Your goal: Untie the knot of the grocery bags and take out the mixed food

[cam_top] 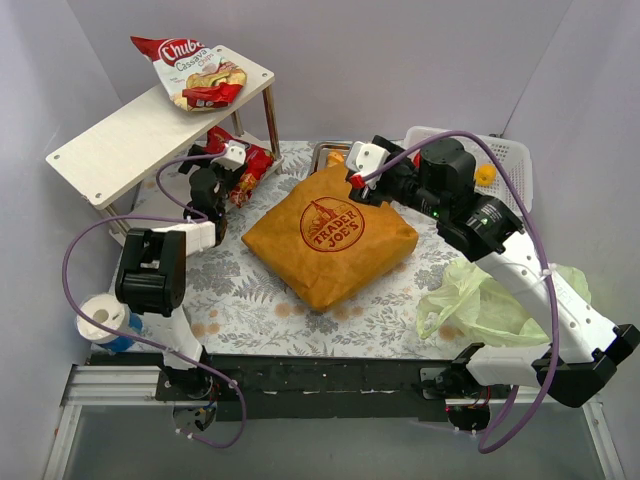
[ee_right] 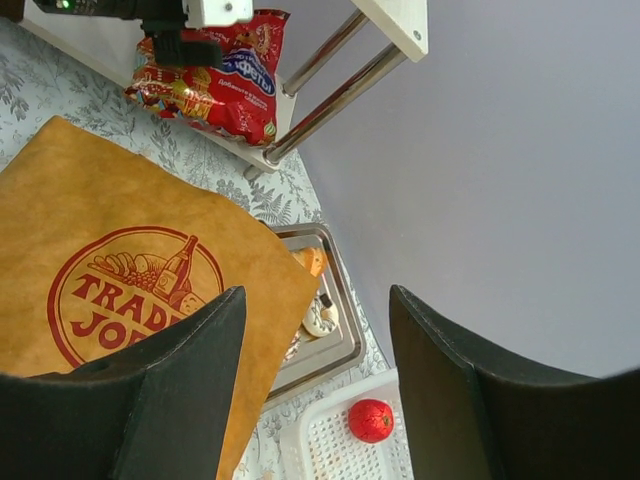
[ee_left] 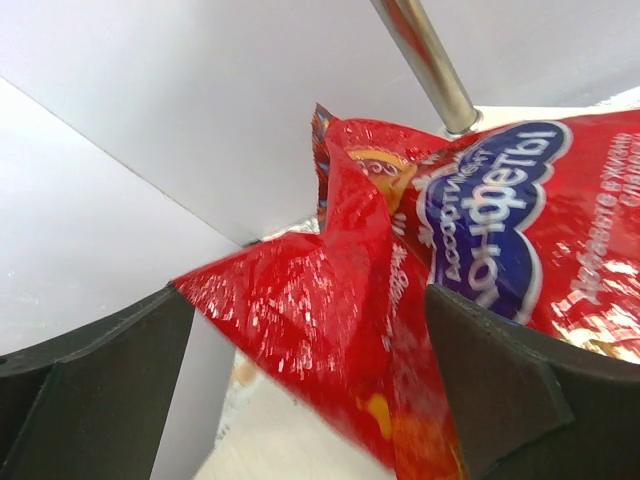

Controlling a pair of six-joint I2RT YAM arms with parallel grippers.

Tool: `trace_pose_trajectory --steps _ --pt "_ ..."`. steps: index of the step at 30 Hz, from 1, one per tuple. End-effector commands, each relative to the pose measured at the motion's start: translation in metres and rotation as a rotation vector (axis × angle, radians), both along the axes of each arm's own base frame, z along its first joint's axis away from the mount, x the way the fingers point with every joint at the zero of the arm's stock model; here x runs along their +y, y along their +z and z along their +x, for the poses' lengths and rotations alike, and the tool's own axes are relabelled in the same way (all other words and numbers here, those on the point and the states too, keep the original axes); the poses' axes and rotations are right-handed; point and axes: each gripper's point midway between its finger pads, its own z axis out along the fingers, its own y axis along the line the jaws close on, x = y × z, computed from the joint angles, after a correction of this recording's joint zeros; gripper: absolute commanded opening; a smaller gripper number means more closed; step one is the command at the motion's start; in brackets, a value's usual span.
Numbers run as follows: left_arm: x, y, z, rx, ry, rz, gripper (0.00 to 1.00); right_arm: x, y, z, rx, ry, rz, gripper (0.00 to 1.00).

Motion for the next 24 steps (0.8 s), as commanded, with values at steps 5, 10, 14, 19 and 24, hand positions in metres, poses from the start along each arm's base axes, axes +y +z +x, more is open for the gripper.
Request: trace_pose_trajectory --steps 5,10,14,19,24 --pt "-0.036 0.048 -0.062 0.024 -0.157 -0.316 0.98 -0.006 -0.004 -0.007 -0.005 -0.006 0.046 0.66" --pt "-0.117 0.042 -0.145 0.259 -0.554 -0.523 0.98 -0.009 -0.014 -0.011 0.017 -0.001 0.053 0.66" --pt "-0.162 0.027 -0.189 0.483 -0.778 -0.653 0.98 -0.008 -0.019 -0.012 0.026 0.0 0.056 0.66" --pt "-0.179 0.017 -0.193 0.614 -0.843 -0.693 0.98 -0.009 -0.027 -0.015 0.043 0.008 0.055 0.66" --pt "-0.189 -0.011 -0.166 0.702 -0.819 -0.699 0.98 -0.015 -0.029 -0.019 0.047 0.002 0.047 0.66"
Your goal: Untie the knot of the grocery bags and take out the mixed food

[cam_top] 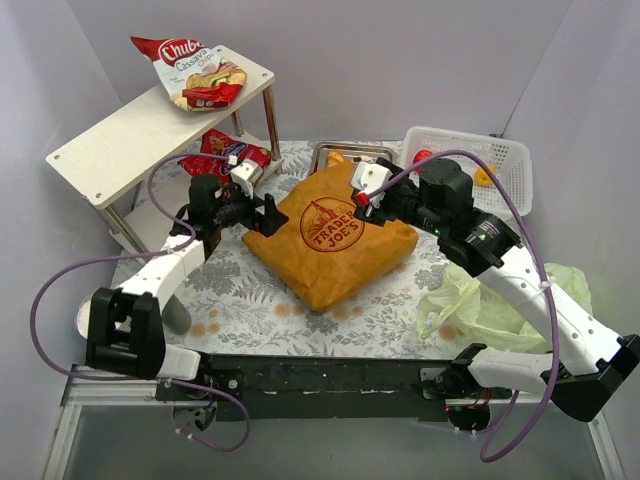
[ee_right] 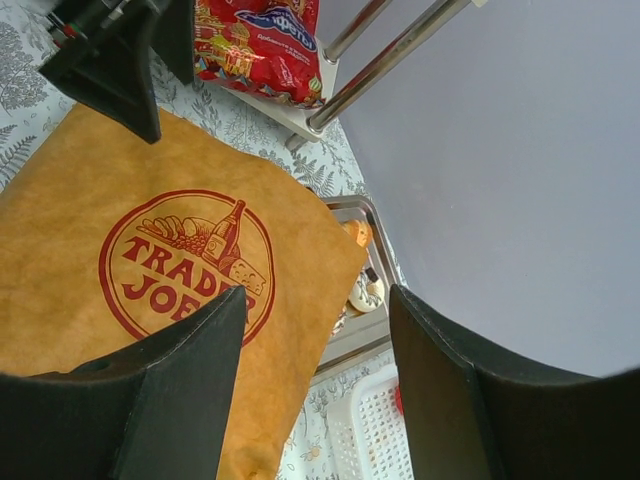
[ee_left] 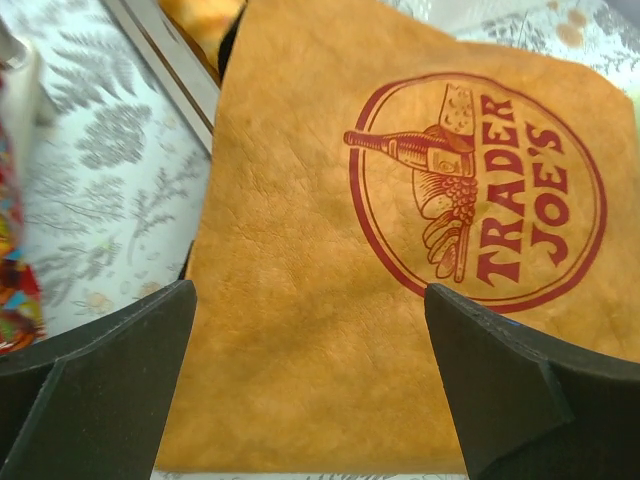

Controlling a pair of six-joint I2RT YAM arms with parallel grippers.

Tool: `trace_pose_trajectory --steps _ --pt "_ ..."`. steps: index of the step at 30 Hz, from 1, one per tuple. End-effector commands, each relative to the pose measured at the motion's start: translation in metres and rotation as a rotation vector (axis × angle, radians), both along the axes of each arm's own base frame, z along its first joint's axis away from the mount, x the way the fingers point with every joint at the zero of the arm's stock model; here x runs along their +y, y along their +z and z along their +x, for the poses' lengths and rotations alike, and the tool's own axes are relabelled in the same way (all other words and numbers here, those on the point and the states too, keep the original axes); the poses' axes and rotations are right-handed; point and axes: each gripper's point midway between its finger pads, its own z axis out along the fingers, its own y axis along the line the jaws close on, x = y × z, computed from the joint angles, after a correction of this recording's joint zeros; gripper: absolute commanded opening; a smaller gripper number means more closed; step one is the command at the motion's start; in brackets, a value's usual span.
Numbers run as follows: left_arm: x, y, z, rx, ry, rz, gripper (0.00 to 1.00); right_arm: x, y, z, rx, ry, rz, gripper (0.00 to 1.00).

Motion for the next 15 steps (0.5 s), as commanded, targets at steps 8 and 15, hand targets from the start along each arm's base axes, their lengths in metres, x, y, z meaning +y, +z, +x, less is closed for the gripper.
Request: trace_pose_trajectory --steps 8,15 --pt "-0.034 -0.032 0.04 0.182 -0.115 -0.047 0.98 -0.027 0.018 -0.009 -0.03 -0.033 0.04 0.66" --pt "-0.049 -0.05 0.046 0.287 -0.238 -0.048 0.92 -0.045 0.012 -0.003 0.003 -0.084 0.061 0.66"
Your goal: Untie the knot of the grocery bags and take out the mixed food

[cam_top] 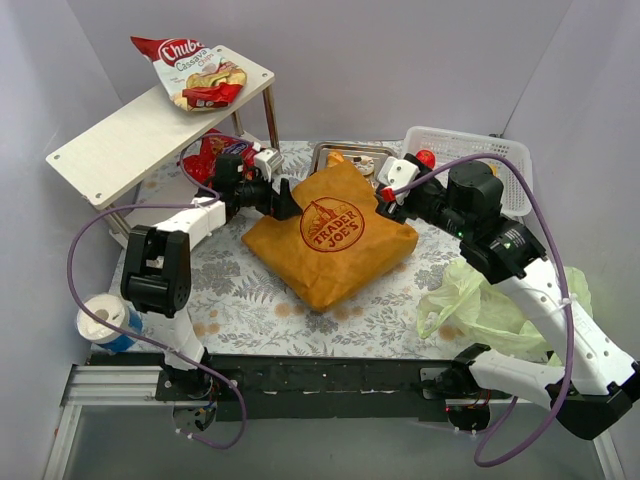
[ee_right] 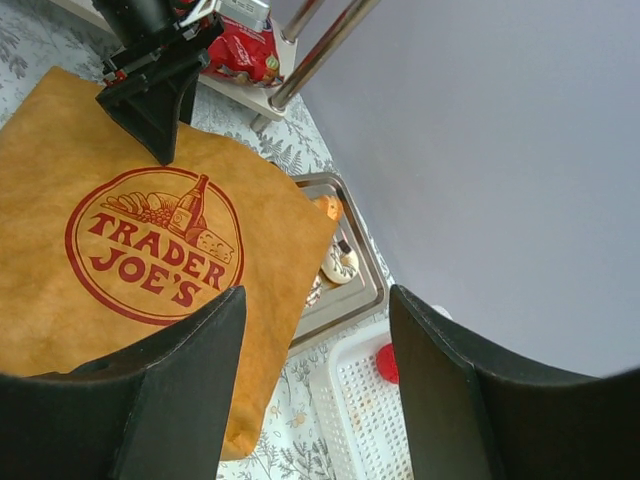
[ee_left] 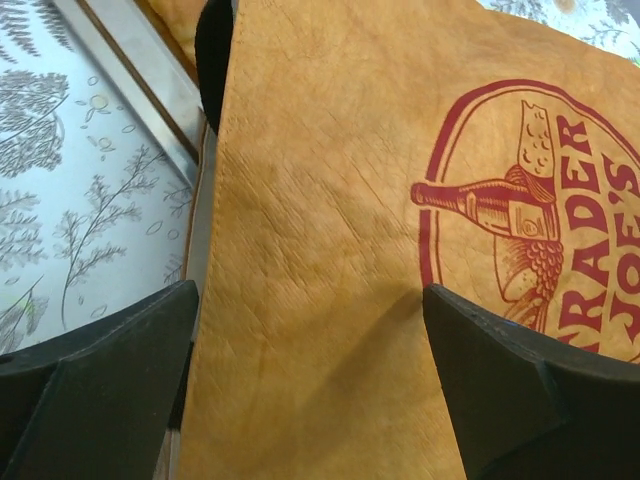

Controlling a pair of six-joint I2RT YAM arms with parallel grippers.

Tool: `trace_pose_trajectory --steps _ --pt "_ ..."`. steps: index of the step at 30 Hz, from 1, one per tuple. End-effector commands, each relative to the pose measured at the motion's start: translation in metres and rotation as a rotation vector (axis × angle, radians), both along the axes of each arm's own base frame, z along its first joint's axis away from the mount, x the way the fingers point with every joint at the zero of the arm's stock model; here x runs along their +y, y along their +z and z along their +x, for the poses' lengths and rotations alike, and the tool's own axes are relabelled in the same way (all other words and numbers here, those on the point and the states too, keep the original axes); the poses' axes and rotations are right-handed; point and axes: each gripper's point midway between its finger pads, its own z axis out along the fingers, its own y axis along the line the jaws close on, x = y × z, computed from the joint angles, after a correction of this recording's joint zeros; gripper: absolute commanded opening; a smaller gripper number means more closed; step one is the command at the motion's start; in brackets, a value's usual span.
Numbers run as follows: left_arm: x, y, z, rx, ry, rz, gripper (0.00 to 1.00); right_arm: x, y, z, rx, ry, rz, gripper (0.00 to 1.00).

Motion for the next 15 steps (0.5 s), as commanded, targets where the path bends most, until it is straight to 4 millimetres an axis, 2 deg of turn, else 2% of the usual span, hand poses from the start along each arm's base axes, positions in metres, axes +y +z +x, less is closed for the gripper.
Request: trace_pose_trajectory --steps 1,3,6,7,8,9,11,13,14,15 --pt "-0.017 0.013 -0.012 0.022 -0.15 -0.059 0.81 -0.008 -0.002 -0.001 0.024 -0.016 0.033 0.66" --pt "-0.025 0.02 -0.021 0.042 -0.213 -0.104 0.73 -0.011 -0.003 0.002 0.027 -0.027 0.035 0.66" --pt "-0.033 0.025 -0.04 0.131 -0.304 -0.172 0.67 -0.015 -0.005 0.004 0.029 -0.043 0.035 0.66" --pt "-0.036 0.034 -0.038 0.145 -0.325 -0.188 0.56 -0.015 -0.007 0.004 0.032 -0.041 0.033 0.67" --pt "-0.037 0.023 -0.047 0.242 -0.336 -0.2 0.47 -0.016 -0.006 0.005 0.03 -0.044 0.036 0.67" --pt "-0.037 0.026 -0.048 0.254 -0.345 -0.212 0.35 -0.016 -0.006 0.005 0.031 -0.043 0.037 0.67" --pt "-0.037 0.034 -0.046 0.212 -0.342 -0.202 0.0 -0.015 -0.007 0.006 0.031 -0.041 0.037 0.67" --pt "-0.036 0.05 -0.041 0.156 -0.331 -0.192 0.0 -0.015 -0.008 0.008 0.03 -0.043 0.036 0.67" --pt "-0.038 0.072 -0.031 0.103 -0.332 -0.189 0.0 -0.014 -0.008 0.008 0.029 -0.043 0.037 0.66" --pt "-0.038 0.085 -0.024 0.07 -0.326 -0.183 0.0 -0.014 -0.006 0.01 0.022 -0.044 0.041 0.67"
